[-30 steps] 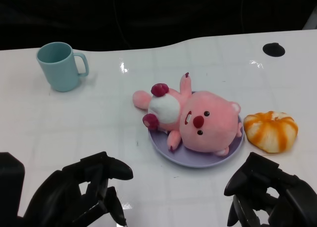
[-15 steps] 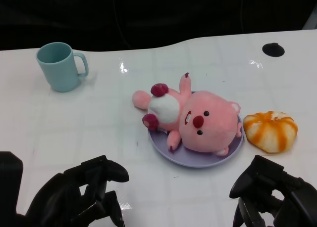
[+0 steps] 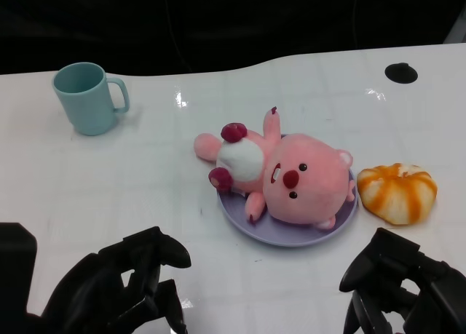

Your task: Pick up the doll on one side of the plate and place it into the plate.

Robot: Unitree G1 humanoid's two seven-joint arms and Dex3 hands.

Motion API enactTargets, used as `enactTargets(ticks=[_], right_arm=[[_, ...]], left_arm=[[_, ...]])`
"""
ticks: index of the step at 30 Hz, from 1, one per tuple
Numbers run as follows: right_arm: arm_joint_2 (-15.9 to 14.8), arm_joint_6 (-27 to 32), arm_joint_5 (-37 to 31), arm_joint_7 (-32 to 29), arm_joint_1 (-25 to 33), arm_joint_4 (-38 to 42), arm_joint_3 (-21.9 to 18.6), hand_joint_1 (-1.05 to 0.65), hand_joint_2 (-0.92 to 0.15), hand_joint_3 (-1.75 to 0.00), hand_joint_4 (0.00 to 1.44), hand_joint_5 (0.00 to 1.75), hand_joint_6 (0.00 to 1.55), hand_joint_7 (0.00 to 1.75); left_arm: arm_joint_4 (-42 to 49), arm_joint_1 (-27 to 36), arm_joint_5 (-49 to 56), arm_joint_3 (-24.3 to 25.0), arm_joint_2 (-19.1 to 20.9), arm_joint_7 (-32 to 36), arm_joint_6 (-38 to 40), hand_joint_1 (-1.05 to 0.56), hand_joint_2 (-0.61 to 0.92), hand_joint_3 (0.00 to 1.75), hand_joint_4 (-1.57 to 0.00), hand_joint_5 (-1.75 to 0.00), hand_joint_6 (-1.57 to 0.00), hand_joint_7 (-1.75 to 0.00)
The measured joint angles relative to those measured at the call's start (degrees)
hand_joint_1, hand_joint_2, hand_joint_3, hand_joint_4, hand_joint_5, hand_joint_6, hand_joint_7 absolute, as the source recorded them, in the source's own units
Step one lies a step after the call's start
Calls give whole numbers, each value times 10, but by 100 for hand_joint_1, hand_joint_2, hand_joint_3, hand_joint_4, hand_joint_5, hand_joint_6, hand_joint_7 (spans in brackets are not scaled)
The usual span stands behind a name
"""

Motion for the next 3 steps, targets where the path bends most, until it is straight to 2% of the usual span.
enactTargets(ticks=[3], right_arm=[[0,-2,1,1,-3,8,-1,-19,-57,-123,61,175,50,156]], left_arm=[[4,-3,3,-2,3,-2,-2,-16,56,118,-77,-175,-65,-164]])
